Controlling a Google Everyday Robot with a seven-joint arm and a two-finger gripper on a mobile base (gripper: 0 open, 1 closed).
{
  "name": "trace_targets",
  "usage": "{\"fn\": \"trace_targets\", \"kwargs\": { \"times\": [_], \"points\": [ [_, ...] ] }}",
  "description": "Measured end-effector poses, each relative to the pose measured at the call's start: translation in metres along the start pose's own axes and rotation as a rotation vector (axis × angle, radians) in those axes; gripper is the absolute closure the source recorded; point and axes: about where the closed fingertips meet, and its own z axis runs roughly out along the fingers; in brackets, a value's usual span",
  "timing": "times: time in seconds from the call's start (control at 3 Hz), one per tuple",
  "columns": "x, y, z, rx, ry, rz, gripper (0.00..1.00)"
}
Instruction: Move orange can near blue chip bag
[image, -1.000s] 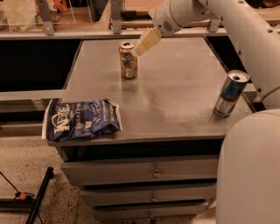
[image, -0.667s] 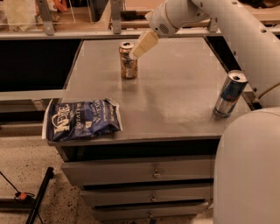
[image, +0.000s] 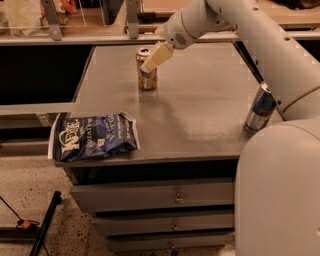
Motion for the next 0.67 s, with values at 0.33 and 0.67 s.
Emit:
{"fn": "trace_targets", "kwargs": {
  "times": [0.33, 0.67],
  "points": [
    [0.0013, 0.0047, 0.0087, -0.026, 0.003, -0.001, 0.41],
    [0.0034, 0.0058, 0.0139, -0.037, 0.011, 0.001, 0.64]
  ]
}}
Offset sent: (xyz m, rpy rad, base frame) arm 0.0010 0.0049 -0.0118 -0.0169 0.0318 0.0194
